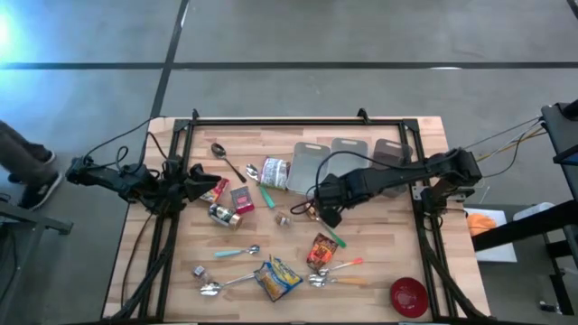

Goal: Pick & Place Food Item
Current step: Put the white seasoning bottle into the left gray bin

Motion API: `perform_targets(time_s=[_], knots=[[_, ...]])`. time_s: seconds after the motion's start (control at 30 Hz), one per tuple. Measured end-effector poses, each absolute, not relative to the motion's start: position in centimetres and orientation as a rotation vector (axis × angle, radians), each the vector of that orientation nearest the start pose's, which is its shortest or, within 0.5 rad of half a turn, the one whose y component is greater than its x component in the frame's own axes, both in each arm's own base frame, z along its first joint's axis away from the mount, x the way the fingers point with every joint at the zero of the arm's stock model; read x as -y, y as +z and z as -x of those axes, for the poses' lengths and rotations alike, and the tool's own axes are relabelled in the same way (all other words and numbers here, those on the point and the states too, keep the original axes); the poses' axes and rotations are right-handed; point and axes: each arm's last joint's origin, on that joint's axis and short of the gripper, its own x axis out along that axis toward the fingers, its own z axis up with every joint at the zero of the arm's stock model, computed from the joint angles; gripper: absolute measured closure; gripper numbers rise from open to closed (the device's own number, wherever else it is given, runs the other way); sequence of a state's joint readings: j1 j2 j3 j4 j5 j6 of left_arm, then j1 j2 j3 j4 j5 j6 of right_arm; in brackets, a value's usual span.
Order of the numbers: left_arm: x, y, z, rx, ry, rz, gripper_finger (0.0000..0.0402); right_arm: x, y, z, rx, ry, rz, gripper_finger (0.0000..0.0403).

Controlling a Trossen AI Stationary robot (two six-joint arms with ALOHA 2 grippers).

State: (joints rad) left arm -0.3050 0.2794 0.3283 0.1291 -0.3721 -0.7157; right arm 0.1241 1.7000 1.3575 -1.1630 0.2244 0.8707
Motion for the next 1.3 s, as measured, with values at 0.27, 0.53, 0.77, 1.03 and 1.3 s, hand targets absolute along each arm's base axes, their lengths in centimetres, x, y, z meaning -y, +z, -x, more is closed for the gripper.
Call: perform_targets(time_s=[0.27,0.53,0.77,1.03,1.3], knots=[[2.0,26.5,-10.0,0.185,0.002,0.773,0.0205,-3.2,23.2,-30.8,-1.341,-0.674,-0.481,0.0010],[2.0,26.5,-10.0,0.185,0.003,0.773,0.0205,-3.2,23.0,-31.1,-1.319,-0.663,-0.495,0.0018],[2.0,26.5,-10.0,0.185,0.004,0.773,0.0204,-3.3,22.1,-31.5,-1.349,-0.654,-0.495,0.0095],[2.0,26.5,-10.0,0.186,0.005,0.773,0.0204,-3.3,21.8,-31.6,-1.354,-0.654,-0.496,0.0201],[2.0,26.5,-10.0,0.185,0.004,0.773,0.0204,-3.3,22.5,-31.3,-1.335,-0.657,-0.525,0.0206]])
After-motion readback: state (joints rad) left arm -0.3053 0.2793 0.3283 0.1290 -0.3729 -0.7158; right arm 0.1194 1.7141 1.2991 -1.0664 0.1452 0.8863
